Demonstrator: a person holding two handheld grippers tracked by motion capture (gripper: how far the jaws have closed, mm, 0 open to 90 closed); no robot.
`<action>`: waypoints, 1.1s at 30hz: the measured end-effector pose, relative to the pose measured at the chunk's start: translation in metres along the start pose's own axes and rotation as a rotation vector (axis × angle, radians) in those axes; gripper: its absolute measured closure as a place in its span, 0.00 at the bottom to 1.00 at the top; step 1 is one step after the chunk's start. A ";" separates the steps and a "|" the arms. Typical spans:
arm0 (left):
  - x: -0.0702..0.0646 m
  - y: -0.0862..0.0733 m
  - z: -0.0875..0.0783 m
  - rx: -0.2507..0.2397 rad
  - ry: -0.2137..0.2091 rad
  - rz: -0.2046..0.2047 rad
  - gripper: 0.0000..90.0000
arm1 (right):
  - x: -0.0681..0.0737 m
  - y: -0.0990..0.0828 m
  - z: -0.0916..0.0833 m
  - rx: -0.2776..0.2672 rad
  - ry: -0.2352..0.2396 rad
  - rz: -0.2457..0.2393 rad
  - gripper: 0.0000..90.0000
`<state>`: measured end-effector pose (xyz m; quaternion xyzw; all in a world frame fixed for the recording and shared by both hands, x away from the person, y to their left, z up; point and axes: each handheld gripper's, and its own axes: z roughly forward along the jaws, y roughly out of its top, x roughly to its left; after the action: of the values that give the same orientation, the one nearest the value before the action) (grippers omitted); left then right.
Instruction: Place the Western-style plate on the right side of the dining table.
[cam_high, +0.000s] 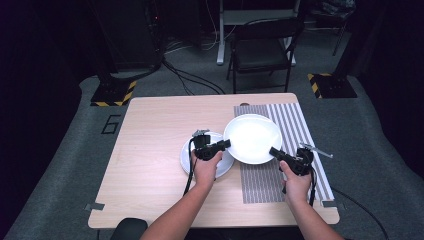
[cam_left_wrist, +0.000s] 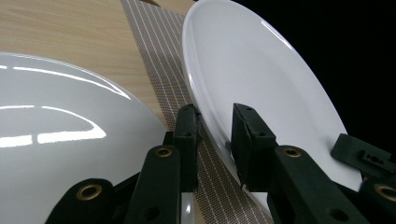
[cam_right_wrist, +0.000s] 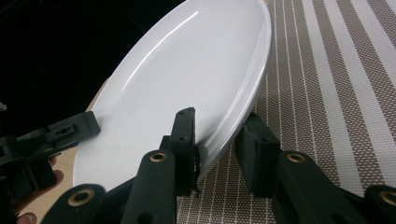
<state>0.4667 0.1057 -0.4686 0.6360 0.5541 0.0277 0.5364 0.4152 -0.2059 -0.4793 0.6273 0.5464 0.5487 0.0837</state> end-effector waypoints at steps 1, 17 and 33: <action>-0.001 0.000 0.001 0.000 -0.002 -0.003 0.80 | 0.000 0.000 -0.001 -0.003 -0.001 -0.003 0.77; -0.010 -0.002 0.015 0.027 -0.032 0.015 0.80 | -0.010 -0.001 -0.013 -0.027 -0.033 0.008 0.76; -0.018 -0.006 0.030 0.038 -0.061 0.007 0.80 | -0.021 -0.001 -0.024 -0.058 -0.074 0.006 0.76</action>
<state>0.4745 0.0713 -0.4755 0.6485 0.5358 -0.0005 0.5407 0.3999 -0.2336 -0.4828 0.6459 0.5250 0.5410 0.1203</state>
